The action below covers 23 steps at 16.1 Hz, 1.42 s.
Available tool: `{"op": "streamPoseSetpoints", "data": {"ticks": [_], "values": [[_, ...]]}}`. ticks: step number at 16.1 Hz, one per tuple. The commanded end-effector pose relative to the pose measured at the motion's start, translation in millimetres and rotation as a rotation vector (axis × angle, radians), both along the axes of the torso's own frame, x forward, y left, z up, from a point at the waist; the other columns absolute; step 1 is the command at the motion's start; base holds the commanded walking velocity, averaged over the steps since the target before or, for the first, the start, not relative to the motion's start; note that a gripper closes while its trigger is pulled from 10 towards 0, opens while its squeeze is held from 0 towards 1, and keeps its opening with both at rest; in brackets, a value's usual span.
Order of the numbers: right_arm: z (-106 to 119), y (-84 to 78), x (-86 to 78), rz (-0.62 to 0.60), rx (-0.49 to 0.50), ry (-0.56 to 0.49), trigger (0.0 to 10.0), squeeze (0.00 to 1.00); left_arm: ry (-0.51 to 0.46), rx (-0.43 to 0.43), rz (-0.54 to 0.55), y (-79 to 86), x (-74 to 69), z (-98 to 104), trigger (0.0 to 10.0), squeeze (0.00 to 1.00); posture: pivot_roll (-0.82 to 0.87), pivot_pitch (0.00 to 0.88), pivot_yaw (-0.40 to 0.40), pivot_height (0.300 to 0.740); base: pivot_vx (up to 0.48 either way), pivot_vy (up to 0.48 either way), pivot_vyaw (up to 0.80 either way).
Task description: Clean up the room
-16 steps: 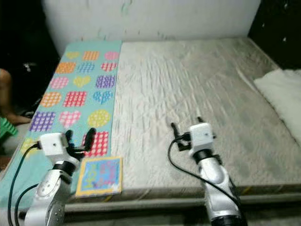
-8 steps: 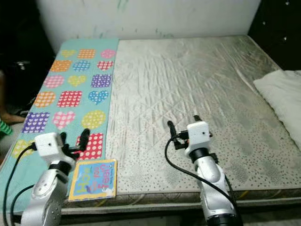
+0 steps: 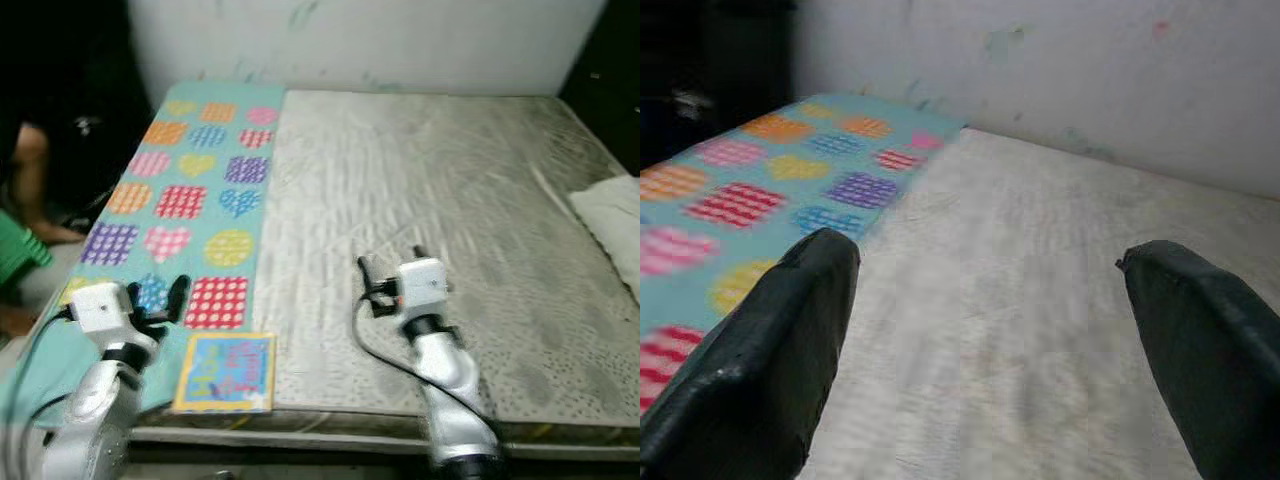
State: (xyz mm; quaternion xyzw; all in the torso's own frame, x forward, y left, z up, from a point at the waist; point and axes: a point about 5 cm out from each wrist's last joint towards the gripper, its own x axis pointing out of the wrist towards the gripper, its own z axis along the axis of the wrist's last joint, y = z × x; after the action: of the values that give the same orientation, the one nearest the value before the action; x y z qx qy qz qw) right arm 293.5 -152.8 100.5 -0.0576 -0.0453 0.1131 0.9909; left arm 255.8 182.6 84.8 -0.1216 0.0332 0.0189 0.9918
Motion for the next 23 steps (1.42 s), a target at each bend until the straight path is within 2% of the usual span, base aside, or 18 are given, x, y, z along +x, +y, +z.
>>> {"op": "streamPoseSetpoints", "data": {"ticks": [1,5,6,17,20,23], "values": [[-3.0,-8.2,-1.8,-0.015,-0.011,0.018,10.0,0.00,0.001,-0.003,-0.006,-1.6,0.2,0.3,10.0,0.00,-0.13,0.082,0.016,0.740,0.000,0.480,0.00],[-4.7,-7.3,-1.2,-0.005,-0.019,0.030,10.0,0.00,0.001,-0.013,-0.008,-2.5,0.4,0.1,10.0,0.00,-0.13,0.080,0.013,0.740,0.000,0.480,0.00],[-5.3,-6.9,-1.0,-0.003,-0.022,0.036,10.0,0.00,-0.013,0.007,-0.003,-1.7,0.2,1.6,10.0,0.00,-0.13,0.080,0.012,0.740,0.000,0.000,0.00],[-7.8,-6.5,-2.1,0.000,-0.009,0.063,10.0,0.00,-0.005,-0.008,-0.015,-2.8,-1.1,1.0,10.0,0.00,-0.13,0.094,0.018,0.740,0.000,0.000,-0.07],[-7.9,-6.5,-2.2,0.001,-0.009,0.065,10.0,0.00,0.000,-0.009,-0.018,-3.0,-1.0,0.5,10.0,0.00,-0.13,0.096,0.018,0.740,0.000,0.480,-0.71],[-8.0,-6.4,-2.4,0.003,-0.011,0.066,10.0,0.00,0.000,-0.010,-0.013,-2.9,-1.1,0.4,10.0,0.00,-0.14,0.096,0.018,0.740,0.000,0.480,0.00]]}}
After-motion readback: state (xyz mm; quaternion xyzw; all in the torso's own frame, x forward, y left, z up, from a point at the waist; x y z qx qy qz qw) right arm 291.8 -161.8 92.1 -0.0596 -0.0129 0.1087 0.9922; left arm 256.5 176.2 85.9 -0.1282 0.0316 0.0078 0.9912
